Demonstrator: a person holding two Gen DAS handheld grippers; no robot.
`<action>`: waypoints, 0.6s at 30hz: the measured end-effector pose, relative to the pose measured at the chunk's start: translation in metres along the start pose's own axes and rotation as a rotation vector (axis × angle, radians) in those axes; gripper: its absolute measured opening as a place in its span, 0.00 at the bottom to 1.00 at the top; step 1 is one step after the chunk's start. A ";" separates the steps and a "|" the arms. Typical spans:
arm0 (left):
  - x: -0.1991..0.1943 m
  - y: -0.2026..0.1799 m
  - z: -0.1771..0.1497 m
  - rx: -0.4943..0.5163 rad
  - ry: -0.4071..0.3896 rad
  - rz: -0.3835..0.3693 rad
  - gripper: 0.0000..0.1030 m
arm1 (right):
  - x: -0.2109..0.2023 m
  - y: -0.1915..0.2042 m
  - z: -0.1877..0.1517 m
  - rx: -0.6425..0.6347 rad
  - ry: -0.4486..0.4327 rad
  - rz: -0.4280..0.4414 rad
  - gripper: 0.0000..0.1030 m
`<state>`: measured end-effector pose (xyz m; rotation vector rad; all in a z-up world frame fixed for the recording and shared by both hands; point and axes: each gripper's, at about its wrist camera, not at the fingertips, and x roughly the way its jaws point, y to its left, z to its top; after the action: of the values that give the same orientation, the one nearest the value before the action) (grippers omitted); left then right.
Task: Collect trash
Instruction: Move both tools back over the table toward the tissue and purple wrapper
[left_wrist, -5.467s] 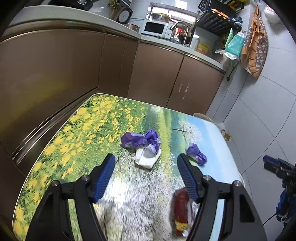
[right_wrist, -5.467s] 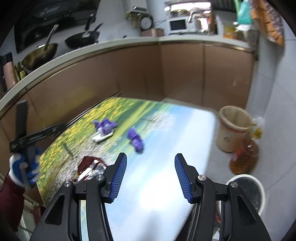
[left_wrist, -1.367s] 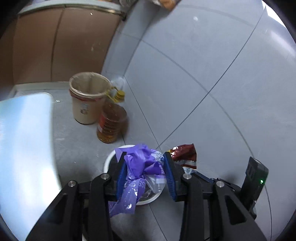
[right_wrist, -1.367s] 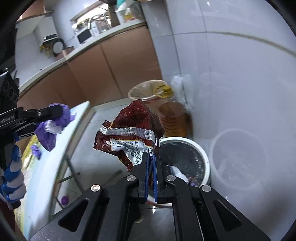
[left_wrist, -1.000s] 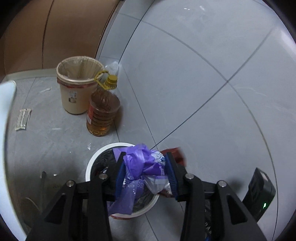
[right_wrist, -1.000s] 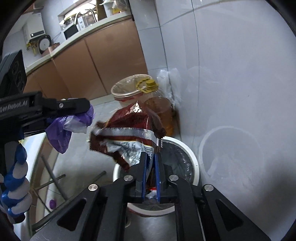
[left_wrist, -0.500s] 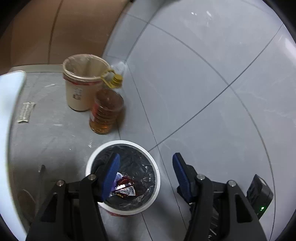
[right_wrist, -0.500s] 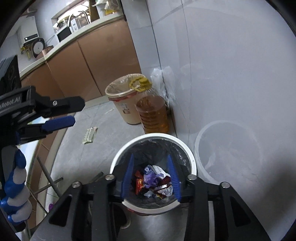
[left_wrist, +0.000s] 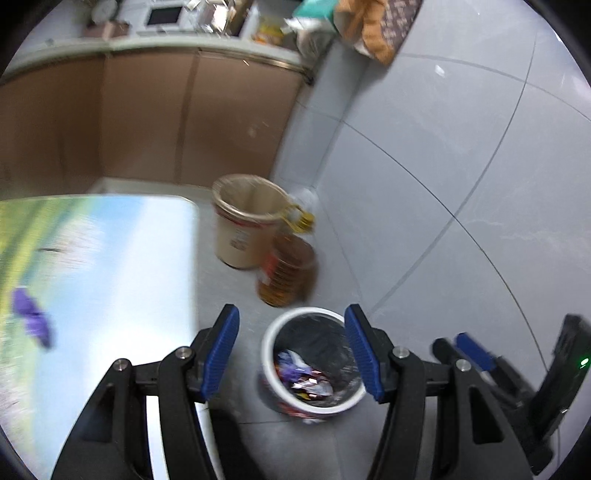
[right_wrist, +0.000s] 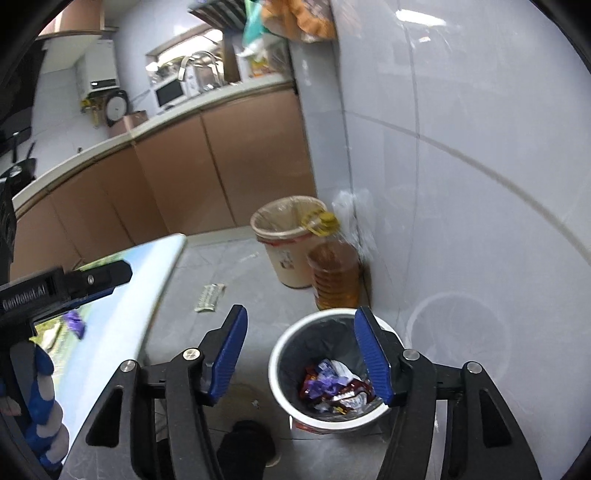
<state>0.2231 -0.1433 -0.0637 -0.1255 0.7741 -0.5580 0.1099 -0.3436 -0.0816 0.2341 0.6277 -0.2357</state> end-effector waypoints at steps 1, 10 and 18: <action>-0.013 0.003 -0.002 0.000 -0.023 0.032 0.56 | -0.010 0.008 0.002 -0.015 -0.014 0.011 0.60; -0.110 0.034 -0.026 -0.020 -0.174 0.298 0.62 | -0.075 0.061 0.008 -0.106 -0.100 0.101 0.66; -0.185 0.051 -0.059 -0.043 -0.249 0.400 0.62 | -0.117 0.099 0.004 -0.175 -0.144 0.159 0.70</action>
<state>0.0970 0.0014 -0.0051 -0.0748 0.5477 -0.1413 0.0489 -0.2335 0.0064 0.0961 0.4811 -0.0430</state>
